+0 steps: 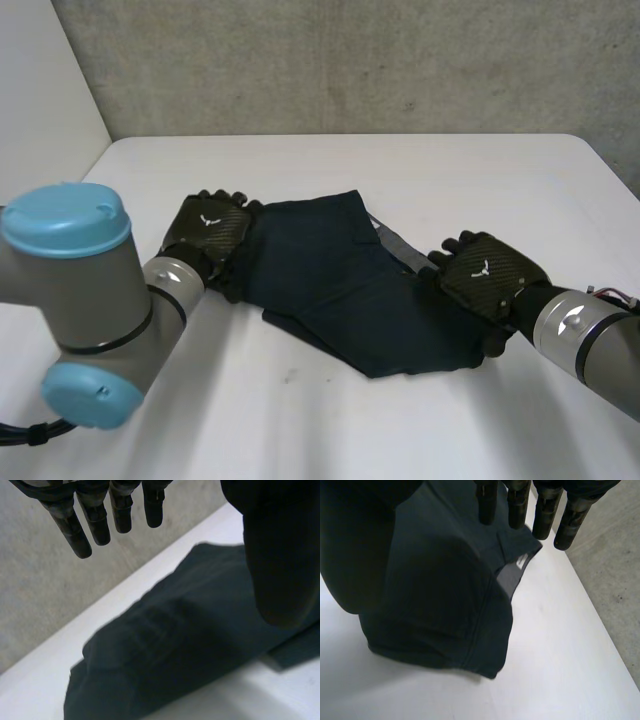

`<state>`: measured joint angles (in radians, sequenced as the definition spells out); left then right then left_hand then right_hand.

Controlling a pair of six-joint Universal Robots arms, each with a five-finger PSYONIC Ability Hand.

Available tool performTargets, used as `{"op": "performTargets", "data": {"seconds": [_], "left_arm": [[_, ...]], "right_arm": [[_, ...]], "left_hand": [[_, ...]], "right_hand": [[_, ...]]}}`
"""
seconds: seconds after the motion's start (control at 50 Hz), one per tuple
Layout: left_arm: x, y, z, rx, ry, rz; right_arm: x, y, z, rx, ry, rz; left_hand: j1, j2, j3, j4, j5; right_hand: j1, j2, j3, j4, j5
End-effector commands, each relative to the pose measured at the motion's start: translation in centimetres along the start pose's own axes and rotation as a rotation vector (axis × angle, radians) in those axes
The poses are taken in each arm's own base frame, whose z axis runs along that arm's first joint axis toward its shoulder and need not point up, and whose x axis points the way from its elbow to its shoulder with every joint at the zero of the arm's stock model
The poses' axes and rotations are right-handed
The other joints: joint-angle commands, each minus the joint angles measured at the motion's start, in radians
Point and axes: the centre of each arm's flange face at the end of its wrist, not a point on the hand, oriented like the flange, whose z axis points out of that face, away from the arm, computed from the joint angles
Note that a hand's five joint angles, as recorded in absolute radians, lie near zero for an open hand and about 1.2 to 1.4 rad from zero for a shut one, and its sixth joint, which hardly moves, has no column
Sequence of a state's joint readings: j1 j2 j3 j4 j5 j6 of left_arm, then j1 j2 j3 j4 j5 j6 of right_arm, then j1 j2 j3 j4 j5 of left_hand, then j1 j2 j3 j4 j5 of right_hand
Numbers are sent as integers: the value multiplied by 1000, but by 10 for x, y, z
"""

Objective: Fold the shorts.

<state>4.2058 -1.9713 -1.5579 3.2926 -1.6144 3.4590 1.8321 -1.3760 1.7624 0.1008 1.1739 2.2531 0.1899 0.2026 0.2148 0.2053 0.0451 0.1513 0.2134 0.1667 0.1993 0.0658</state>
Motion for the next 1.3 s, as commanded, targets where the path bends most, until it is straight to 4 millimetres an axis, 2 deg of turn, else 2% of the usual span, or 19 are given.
{"op": "performTargets", "data": {"seconds": [0.02,0.12,0.16,0.18,0.2,0.24,0.28,0.34,0.44,0.54,0.62,0.7,0.74,0.86,1.0,1.08,1.16,1.26,1.3], "left_arm": [[-7,19,40,-33,-20,13],[-10,29,66,-41,-32,39],[-9,34,77,-55,-30,60],[-8,36,79,-61,-27,66],[-8,36,81,-63,-27,71],[-8,38,85,-80,-21,84],[-7,38,85,-89,-16,84],[-5,32,77,-105,-1,86],[-13,-23,34,-43,3,65],[-35,-84,-13,117,-57,37],[-54,-119,-33,235,-118,37],[-65,-132,-30,294,-156,35],[-64,-128,-22,287,-154,38],[-57,-104,46,256,-153,46],[-49,-64,130,249,-172,95],[-38,-47,153,267,-168,138],[-28,-43,157,277,-175,160],[-17,-35,140,178,-176,152],[-31,-50,113,118,-210,136]], "right_arm": [[-4,25,23,-11,10,-31],[-10,38,39,-23,-9,-21],[-9,40,44,-21,-6,-17],[-7,40,47,-12,1,-13],[-7,39,48,-7,4,-15],[-5,38,48,-2,9,-17],[-3,37,48,0,16,-15],[0,33,43,-2,26,18],[21,3,14,45,84,93],[39,-32,-20,116,112,151],[43,-53,-45,148,91,158],[41,-62,-55,157,55,181],[42,-64,-56,158,55,213],[38,-60,-45,146,18,408],[10,-59,-5,92,-27,581],[-4,-60,16,69,34,622],[-10,-48,41,38,119,647],[-16,-37,56,-6,158,651],[-18,-36,59,-10,162,652]], "left_hand": [[41,28,16,26,11],[73,61,48,58,44],[176,163,151,160,146],[234,222,209,219,205],[322,309,297,307,292],[838,825,813,822,808],[1205,1192,1180,1189,1175],[1206,1194,1181,1191,1177],[1206,1194,1181,1191,1177],[1206,1194,1181,1191,1177],[1206,1194,1181,1191,1177],[1206,1194,1181,1191,1177],[1206,1194,1181,1191,1177],[1206,1194,1181,1191,1177],[1206,1194,1181,1191,1177],[1102,1089,1077,1087,1072],[28,16,4,13,-1],[21,8,-4,5,-9],[29,17,4,14,0]], "right_hand": [[66,4,50,18,-23],[165,103,150,117,76],[361,299,346,313,272],[650,588,635,602,561],[845,783,829,797,756],[1243,1181,1228,1195,1154],[1245,1183,1230,1197,1156],[1245,1183,1230,1197,1156],[1245,1183,1230,1197,1156],[1245,1183,1230,1197,1156],[1245,1183,1230,1197,1156],[1245,1183,1230,1197,1156],[1245,1183,1230,1197,1156],[1245,1183,1230,1197,1156],[1245,1183,1230,1197,1156],[1245,1183,1230,1197,1156],[1245,1183,1230,1197,1156],[1245,1183,1230,1197,1156],[1245,1183,1230,1197,1156]]}}
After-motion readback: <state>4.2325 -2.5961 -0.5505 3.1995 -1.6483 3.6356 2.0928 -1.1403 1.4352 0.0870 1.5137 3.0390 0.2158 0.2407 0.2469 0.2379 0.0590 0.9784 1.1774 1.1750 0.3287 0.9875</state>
